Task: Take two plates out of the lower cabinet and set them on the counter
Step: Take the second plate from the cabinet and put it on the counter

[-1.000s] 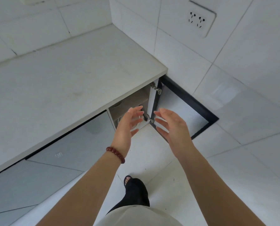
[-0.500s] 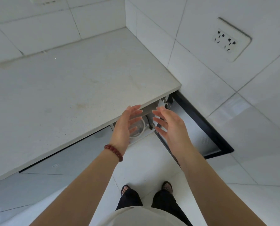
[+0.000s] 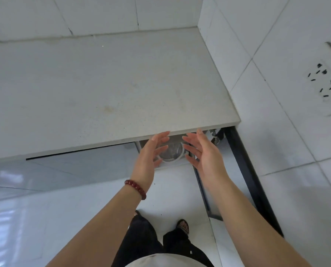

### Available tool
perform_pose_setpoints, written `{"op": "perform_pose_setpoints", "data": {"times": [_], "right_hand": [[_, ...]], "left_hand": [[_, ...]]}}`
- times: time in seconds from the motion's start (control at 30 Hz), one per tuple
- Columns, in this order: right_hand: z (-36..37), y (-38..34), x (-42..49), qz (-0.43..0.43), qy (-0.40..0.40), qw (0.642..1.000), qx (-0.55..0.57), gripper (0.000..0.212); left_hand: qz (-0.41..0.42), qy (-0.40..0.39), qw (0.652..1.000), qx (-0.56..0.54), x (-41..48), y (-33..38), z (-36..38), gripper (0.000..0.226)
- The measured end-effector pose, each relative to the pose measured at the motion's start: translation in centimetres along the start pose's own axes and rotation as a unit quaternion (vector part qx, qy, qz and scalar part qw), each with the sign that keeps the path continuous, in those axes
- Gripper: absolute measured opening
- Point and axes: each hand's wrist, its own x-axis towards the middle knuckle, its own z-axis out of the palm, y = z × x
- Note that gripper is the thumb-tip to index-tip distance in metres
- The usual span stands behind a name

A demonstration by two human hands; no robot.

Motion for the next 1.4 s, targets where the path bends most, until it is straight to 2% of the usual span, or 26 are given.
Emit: {"op": "perform_pose_setpoints", "data": {"times": [0.17,0.57,0.83,1.03,1.17,1.4], "right_hand": [[-0.7,2.8,3.3,0.018,-0.016,1.0,0.005,0.03],[-1.8,15.2,17.0,0.001,-0.031,0.999,0.022,0.029],[-2.2,24.3,26.9,-0.039,-0.054,0.997,0.036,0.029],[-3.0,28.9,32.6,-0.076,-0.079,0.993,0.05,0.031],[-3.8,30.5,34.5,-0.086,-0.089,0.991,0.05,0.032],[-3.8,29.9,36.8,-0.089,-0.09,0.99,0.062,0.033]], "left_hand": [[-0.007,0.016,1.0,-0.01,2.2,-3.3,0.4,0.033],[0.019,0.024,0.999,-0.024,14.6,-16.9,-1.8,0.037],[0.13,0.033,0.99,-0.052,22.2,-26.4,-3.3,0.044],[0.149,0.035,0.986,-0.059,26.6,-32.2,-3.6,0.044],[0.142,0.039,0.987,-0.06,28.5,-34.1,-3.7,0.045],[0.144,0.038,0.988,-0.041,30.8,-33.3,-4.2,0.048]]}}
